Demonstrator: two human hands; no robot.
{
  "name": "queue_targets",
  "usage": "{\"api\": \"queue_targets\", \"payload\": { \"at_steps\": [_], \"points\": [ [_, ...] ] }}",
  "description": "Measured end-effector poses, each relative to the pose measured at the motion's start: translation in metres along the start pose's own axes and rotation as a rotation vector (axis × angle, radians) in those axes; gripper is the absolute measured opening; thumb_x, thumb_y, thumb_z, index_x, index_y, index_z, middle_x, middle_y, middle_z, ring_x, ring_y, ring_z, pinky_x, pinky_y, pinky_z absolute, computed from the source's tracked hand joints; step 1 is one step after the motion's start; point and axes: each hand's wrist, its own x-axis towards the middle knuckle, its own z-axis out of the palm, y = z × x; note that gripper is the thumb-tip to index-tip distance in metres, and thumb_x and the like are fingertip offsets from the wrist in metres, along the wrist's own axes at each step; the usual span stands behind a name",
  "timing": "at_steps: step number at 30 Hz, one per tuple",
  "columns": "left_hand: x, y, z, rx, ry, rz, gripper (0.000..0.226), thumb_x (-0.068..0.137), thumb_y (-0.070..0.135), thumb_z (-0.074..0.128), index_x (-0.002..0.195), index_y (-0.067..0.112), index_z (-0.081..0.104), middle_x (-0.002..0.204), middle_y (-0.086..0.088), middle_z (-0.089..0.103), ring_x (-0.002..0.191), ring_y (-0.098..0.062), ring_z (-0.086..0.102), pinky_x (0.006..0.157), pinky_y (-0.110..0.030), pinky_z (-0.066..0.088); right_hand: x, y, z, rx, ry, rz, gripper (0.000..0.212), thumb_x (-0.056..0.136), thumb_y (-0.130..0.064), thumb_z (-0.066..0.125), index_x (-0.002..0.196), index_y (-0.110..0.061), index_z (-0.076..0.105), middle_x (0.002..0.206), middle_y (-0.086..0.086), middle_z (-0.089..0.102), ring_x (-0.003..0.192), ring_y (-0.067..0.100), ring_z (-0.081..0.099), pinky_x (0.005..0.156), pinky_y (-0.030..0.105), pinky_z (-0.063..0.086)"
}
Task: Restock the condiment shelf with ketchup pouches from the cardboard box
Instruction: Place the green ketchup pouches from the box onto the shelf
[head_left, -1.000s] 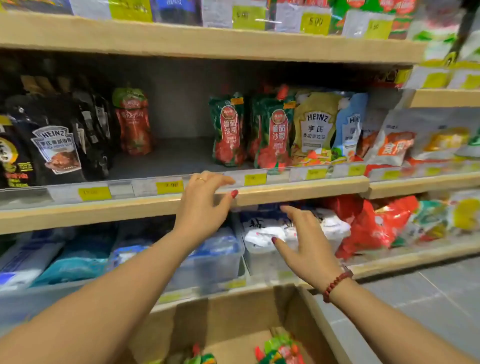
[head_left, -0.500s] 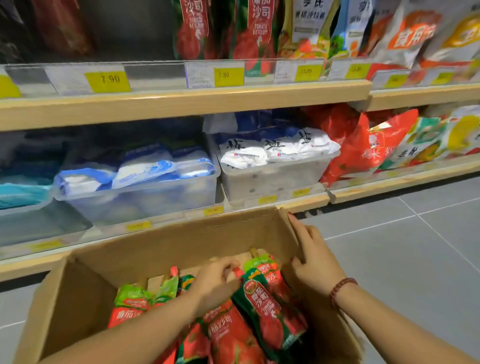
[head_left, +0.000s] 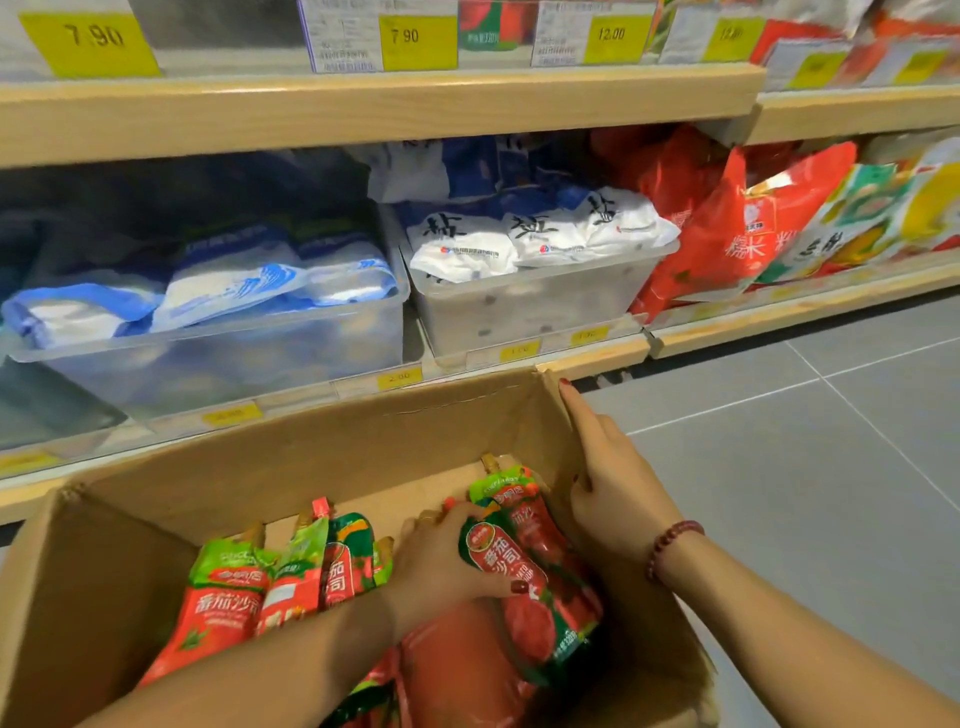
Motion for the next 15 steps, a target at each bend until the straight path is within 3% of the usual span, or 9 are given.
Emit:
{"api": "queue_targets", "payload": {
  "at_steps": [3,5,7,10,13,15],
  "points": [
    [-0.007,0.008,-0.001,-0.042,0.084,0.059,0.087,0.035,0.076,0.068,0.113,0.056,0.035,0.100,0.012,0.040,0.099,-0.016,0.037,0.080,-0.031,0.033,-0.001,-0.001,0.000,-0.005,0.005,0.001,0.091,0.081,-0.005,0.055,0.146,-0.038,0.000,0.128,0.007,0.043,0.113,0.023,0.046,0.090,0.038,0.049],
    [-0.011,0.019,-0.002,-0.090,0.108,0.118,0.087,0.037,0.067,0.074,0.115,0.057,0.037,0.102,0.012,0.034,0.098,-0.014,0.037,0.084,-0.028,0.034,-0.001,-0.001,0.000,-0.009,0.004,0.008,0.091,0.081,-0.005,0.056,0.146,-0.037,0.001,0.128,0.007,0.043,0.114,0.023,0.046,0.090,0.037,0.049],
    [-0.017,0.032,-0.002,-0.212,0.094,0.150,0.079,0.044,0.047,0.084,0.111,0.056,0.043,0.109,0.008,0.030,0.101,-0.013,0.042,0.088,-0.019,0.037,0.000,-0.002,-0.001,-0.006,-0.006,0.026,0.093,0.080,-0.004,0.056,0.146,-0.038,0.000,0.127,0.007,0.043,0.115,0.023,0.045,0.090,0.036,0.048],
    [-0.021,0.043,-0.001,-0.388,0.100,0.126,0.068,0.053,0.016,0.087,0.102,0.049,0.053,0.112,0.004,0.030,0.100,-0.012,0.047,0.080,-0.004,0.038,0.000,-0.002,-0.001,-0.012,-0.005,0.044,0.095,0.080,-0.003,0.056,0.145,-0.041,-0.002,0.125,0.006,0.044,0.114,0.023,0.047,0.087,0.033,0.048],
    [-0.025,0.046,-0.008,-0.497,0.118,0.103,0.057,0.056,0.004,0.085,0.095,0.041,0.065,0.115,0.000,0.047,0.101,-0.016,0.053,0.086,-0.020,0.049,0.000,0.000,0.000,-0.012,0.003,0.052,0.096,0.081,-0.003,0.055,0.143,-0.045,-0.004,0.125,0.005,0.044,0.111,0.021,0.048,0.082,0.028,0.047],
    [-0.027,0.048,-0.014,-0.583,0.123,0.114,0.052,0.057,-0.004,0.082,0.092,0.033,0.071,0.109,-0.001,0.062,0.096,-0.015,0.060,0.081,-0.024,0.054,0.000,0.001,0.001,-0.017,0.008,0.047,0.097,0.080,-0.003,0.055,0.143,-0.046,-0.004,0.125,0.005,0.045,0.109,0.019,0.049,0.080,0.026,0.047]
  ]
}}
